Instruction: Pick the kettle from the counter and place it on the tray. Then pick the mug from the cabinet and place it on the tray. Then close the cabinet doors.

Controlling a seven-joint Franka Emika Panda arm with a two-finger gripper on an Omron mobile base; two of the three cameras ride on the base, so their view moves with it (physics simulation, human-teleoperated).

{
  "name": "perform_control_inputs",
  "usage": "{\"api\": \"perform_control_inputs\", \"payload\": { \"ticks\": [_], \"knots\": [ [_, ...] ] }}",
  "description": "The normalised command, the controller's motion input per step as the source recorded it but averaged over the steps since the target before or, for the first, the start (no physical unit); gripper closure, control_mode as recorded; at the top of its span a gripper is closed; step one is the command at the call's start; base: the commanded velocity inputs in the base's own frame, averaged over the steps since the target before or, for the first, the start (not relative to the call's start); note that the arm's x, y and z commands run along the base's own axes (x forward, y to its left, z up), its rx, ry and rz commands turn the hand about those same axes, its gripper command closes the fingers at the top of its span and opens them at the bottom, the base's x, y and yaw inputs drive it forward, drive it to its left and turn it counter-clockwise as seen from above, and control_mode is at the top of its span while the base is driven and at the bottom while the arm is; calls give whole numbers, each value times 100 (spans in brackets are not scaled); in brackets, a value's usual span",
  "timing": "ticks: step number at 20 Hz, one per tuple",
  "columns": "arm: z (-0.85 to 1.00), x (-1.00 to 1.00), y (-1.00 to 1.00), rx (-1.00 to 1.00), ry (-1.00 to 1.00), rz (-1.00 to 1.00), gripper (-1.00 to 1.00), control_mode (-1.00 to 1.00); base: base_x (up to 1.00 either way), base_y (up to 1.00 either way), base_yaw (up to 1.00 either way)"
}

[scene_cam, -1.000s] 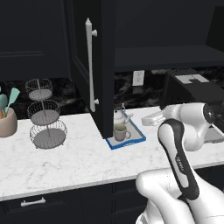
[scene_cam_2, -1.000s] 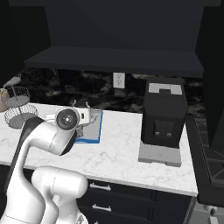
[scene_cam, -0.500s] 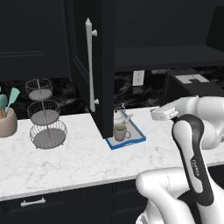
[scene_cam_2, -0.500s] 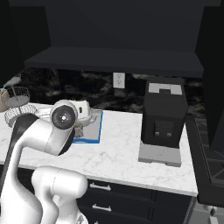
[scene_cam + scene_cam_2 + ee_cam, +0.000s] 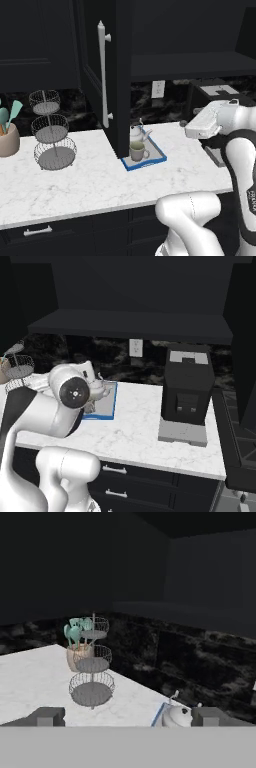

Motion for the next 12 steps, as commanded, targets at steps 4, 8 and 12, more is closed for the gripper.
{"api": "perform_control_inputs", "payload": {
  "ticks": [4,8,12],
  "knots": [
    [10,-44,47,-24,-48,42,-100,-100,0,0,0],
    [10,-41,53,-45,-69,32,-100,-100,0,0,0],
    [19,-37,55,-45,-57,17,-100,-100,0,0,0]
  ]
}}
